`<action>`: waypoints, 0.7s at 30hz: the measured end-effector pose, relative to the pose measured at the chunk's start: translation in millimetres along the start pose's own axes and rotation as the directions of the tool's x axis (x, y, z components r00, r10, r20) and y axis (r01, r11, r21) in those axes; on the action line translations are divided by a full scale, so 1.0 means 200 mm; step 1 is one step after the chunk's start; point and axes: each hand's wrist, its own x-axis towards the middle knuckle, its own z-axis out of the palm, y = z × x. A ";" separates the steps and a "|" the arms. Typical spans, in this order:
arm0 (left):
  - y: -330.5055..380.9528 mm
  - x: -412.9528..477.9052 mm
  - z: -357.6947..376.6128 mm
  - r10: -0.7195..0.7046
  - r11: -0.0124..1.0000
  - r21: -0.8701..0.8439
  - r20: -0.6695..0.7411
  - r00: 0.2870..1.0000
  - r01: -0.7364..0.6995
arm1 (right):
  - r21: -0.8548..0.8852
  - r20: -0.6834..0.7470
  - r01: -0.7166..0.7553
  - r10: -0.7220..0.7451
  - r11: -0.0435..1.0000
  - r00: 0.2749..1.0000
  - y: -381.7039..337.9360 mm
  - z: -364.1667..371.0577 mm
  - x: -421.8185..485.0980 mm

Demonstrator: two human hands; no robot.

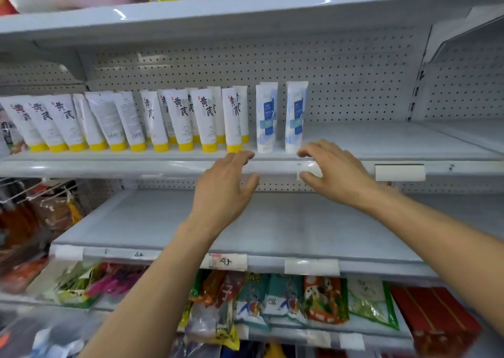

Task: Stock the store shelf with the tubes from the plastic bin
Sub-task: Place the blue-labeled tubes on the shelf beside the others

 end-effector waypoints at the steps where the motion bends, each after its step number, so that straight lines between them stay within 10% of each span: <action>1: -0.01 -0.07 -0.03 0.005 1.000 -0.002 0.004 1.000 -0.005 | -0.004 0.037 0.033 -0.032 0.999 0.999 -0.03 0.00 -0.06; 21: -1.27 -0.93 -0.73 -0.399 0.895 0.292 0.194 0.896 0.336 | 0.276 0.224 0.381 -0.445 0.882 0.867 -1.52 0.69 0.08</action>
